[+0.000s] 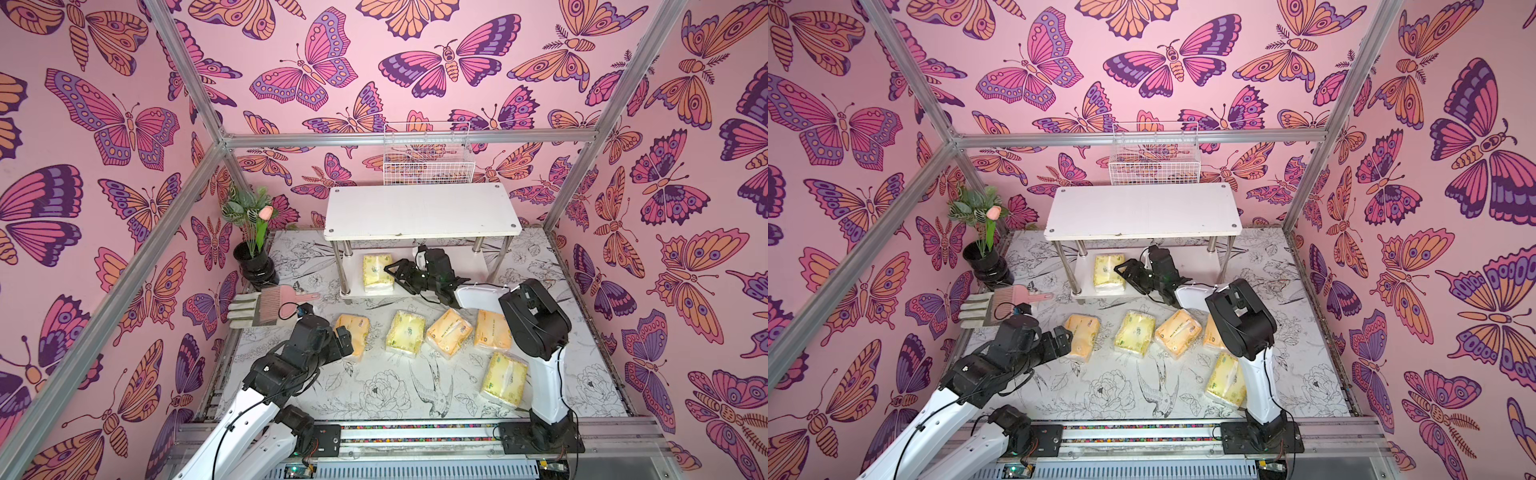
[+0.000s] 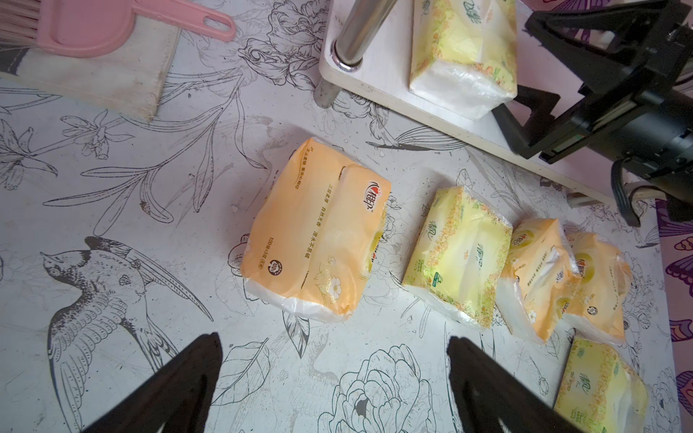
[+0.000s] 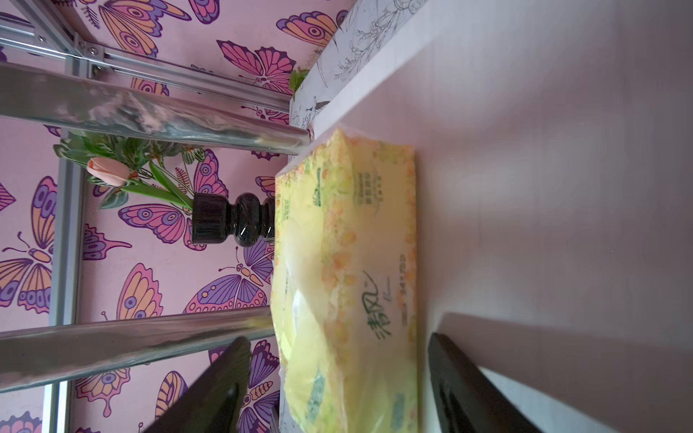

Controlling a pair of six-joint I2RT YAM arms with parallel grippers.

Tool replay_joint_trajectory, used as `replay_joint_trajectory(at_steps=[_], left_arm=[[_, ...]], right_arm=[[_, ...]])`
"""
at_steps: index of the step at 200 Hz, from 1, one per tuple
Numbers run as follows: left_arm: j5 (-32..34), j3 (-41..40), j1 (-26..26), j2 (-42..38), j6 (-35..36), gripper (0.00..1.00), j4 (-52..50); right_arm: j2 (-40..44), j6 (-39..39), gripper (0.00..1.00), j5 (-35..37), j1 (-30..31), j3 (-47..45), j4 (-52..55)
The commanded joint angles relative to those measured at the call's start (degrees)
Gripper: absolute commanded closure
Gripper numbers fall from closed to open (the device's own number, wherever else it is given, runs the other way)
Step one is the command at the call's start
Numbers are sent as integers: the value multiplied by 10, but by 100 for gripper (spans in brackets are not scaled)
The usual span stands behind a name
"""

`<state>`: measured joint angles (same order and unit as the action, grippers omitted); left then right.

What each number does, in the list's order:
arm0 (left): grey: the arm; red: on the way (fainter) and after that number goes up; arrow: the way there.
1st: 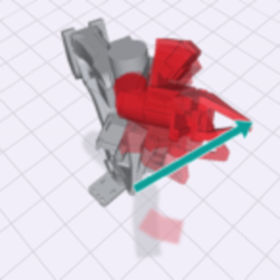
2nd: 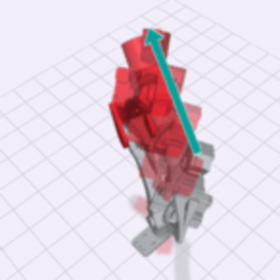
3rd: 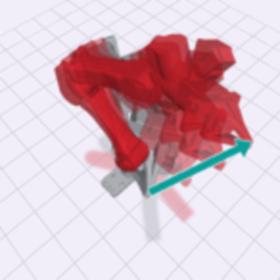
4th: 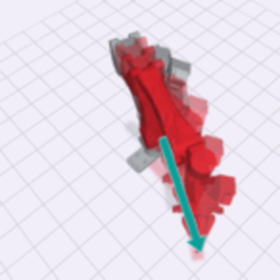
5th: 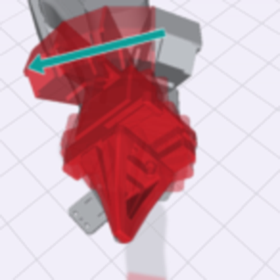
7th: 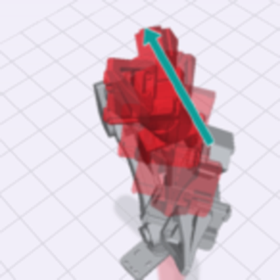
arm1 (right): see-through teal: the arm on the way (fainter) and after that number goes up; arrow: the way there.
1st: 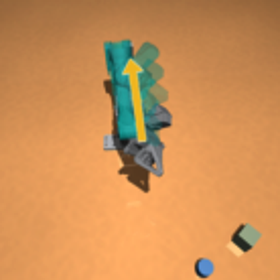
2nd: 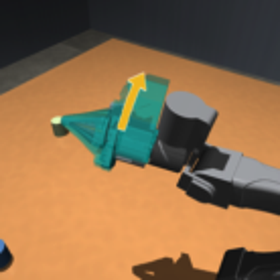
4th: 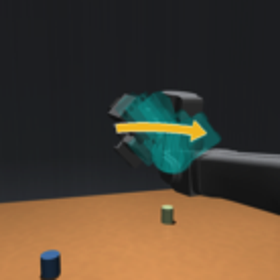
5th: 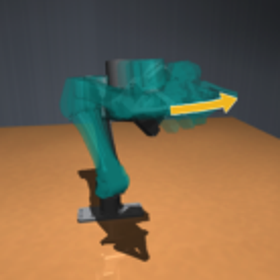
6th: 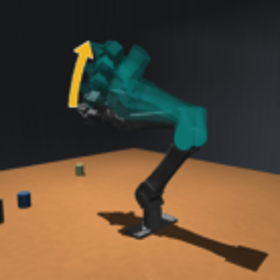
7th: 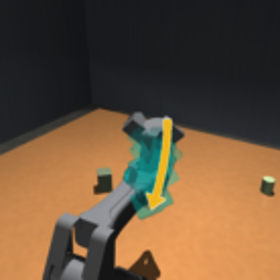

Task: Place the tissue boxes on the shelf by color
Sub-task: Place a box of tissues on the shelf, then adjust the box of tissues at the center of the board.

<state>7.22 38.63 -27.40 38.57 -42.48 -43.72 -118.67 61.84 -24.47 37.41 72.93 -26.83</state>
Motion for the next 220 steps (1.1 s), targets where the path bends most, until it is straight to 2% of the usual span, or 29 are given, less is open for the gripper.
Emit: replay_joint_trajectory(at_steps=[1,59,109,142,174,220], left_arm=[[-10,1,2,-1,12,0,-5],[-46,18,1,18,46,0,10],[-77,19,-17,52,52,0,44],[-72,21,-41,76,46,0,55],[-67,23,-60,97,40,0,68],[-75,20,-70,122,36,0,91]], right_arm=[[60,-26,20,12,4,-30,16],[212,-65,19,15,5,-152,64],[323,-126,19,62,31,-230,204],[340,-157,19,123,88,-239,293],[346,-158,19,161,144,-256,325],[350,-135,19,169,153,-309,309]])
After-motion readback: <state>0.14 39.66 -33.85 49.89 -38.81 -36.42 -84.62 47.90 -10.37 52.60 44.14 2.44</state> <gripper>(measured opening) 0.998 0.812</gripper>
